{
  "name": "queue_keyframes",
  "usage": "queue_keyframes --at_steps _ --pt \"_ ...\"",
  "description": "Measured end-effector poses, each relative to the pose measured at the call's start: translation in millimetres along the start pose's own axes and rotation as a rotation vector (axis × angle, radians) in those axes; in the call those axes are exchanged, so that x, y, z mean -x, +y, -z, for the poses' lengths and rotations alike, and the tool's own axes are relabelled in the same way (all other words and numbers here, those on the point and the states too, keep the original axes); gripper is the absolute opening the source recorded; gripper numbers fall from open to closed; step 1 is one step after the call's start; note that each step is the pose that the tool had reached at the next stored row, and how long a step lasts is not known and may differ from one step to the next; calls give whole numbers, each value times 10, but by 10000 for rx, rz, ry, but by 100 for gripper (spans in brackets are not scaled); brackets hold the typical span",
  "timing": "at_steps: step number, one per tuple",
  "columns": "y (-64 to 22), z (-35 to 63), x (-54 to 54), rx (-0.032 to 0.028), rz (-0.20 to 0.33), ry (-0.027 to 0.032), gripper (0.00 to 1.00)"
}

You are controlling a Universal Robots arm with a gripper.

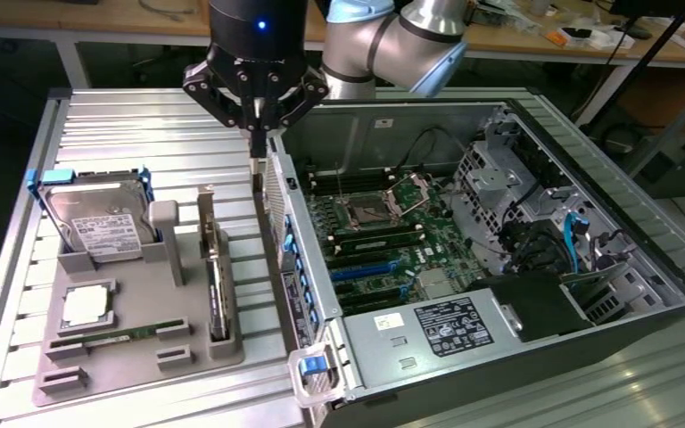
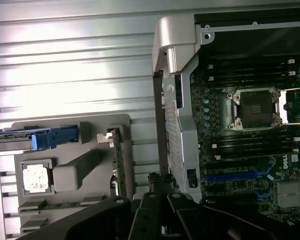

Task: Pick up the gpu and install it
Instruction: 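Reach for the gpu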

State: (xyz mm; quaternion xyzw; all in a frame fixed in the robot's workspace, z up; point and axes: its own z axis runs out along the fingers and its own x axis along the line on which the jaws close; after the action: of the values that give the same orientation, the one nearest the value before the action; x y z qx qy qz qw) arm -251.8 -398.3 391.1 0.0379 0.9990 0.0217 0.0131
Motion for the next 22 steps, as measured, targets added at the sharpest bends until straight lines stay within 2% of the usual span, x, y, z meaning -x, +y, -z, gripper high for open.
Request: queue_keyframes --at_steps 22 --pt "-14 -3 -235 -1 0 1 11"
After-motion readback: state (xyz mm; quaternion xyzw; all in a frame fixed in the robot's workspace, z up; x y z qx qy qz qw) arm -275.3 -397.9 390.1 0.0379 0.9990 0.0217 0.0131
